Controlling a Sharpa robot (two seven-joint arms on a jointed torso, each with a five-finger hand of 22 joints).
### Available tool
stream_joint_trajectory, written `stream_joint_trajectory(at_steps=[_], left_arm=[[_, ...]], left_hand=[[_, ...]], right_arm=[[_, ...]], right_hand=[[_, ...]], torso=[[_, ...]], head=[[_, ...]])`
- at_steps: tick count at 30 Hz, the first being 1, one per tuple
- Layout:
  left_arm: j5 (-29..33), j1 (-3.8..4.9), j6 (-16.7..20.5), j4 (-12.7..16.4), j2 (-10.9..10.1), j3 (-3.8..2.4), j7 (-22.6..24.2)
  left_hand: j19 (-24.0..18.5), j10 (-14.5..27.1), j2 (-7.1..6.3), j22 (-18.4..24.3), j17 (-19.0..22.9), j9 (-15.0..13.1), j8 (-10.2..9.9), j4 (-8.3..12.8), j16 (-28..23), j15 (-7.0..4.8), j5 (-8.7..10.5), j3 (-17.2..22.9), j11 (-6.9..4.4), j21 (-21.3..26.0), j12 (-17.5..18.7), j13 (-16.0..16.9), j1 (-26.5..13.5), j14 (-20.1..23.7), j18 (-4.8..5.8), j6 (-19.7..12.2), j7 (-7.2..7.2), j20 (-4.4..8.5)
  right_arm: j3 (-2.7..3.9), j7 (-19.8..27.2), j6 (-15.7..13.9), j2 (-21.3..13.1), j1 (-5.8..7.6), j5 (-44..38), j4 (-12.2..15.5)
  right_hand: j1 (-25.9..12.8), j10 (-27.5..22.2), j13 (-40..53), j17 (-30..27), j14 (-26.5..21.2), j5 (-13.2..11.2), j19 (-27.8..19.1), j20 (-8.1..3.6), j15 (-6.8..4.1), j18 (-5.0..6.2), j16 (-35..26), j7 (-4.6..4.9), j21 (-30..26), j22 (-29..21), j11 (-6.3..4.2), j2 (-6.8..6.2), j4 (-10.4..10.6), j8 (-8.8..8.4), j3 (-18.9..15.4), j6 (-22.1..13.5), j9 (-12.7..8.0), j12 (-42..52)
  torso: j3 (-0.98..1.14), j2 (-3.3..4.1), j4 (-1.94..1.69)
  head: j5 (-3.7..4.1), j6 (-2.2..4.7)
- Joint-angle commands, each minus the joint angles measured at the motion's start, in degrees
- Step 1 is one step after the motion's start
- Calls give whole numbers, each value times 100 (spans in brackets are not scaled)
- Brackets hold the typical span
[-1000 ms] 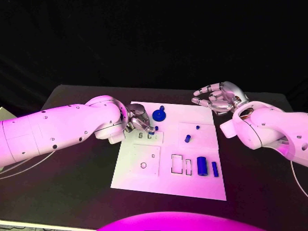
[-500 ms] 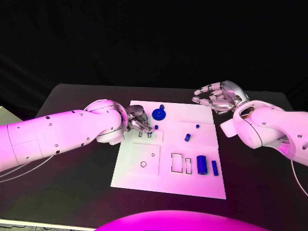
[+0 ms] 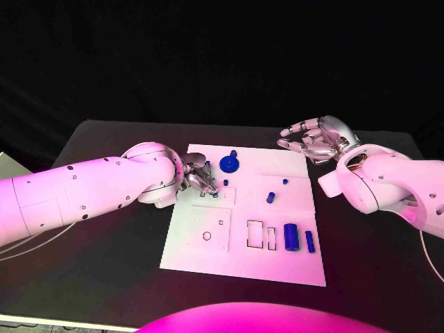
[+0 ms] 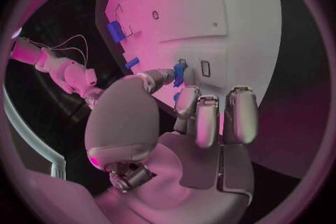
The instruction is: Assemble the parts on the task board
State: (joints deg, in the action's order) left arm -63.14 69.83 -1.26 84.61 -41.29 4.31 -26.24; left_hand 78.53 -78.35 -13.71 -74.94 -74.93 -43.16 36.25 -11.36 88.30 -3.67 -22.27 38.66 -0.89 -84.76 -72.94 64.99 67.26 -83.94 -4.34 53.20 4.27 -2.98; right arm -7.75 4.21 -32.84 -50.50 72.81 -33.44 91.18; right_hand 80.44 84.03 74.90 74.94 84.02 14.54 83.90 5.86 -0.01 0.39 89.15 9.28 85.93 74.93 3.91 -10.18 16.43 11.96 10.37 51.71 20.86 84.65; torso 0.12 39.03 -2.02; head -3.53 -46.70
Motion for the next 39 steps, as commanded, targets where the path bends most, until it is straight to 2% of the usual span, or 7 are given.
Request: stream_joint_trajectory(at_steps=[1,26,39], left_arm=[[115,-5,-344,-3,11,-1,-73],[154,-4,-263,-68,76,-2,-130],[295,2,-619,-192,185,-3,-295]], left_hand=[[34,-44,17,-176,-1216,-12,0,1183,28,-28,-31,1166,-5,-29,-28,4,62,-525,109,122,-84,-9],[38,-59,20,-182,-1201,-12,-11,1178,21,-29,-33,1173,-7,-32,-38,24,57,-521,111,135,-86,-8],[41,-66,18,-187,-1206,-12,-15,1181,24,-30,-36,1176,-8,-34,-44,34,58,-522,112,140,-88,-7]], right_arm=[[0,39,59,3,-5,-7,0],[0,45,52,12,-5,-10,3],[0,38,64,14,-5,-21,9]], right_hand=[[-38,84,1032,1207,523,17,364,35,23,77,-29,-11,-35,1201,52,15,5,24,15,-49,3,-18],[-38,84,1032,1207,523,17,364,35,23,77,-29,-11,-35,1201,52,15,5,24,15,-49,3,-18],[-46,81,1028,1200,521,26,363,35,23,78,-33,-11,-39,1199,52,11,-3,27,22,-58,2,-21]], torso=[[1,-4,-1],[3,1,3],[4,-1,2]], head=[[1,3],[9,-13],[7,-38]])
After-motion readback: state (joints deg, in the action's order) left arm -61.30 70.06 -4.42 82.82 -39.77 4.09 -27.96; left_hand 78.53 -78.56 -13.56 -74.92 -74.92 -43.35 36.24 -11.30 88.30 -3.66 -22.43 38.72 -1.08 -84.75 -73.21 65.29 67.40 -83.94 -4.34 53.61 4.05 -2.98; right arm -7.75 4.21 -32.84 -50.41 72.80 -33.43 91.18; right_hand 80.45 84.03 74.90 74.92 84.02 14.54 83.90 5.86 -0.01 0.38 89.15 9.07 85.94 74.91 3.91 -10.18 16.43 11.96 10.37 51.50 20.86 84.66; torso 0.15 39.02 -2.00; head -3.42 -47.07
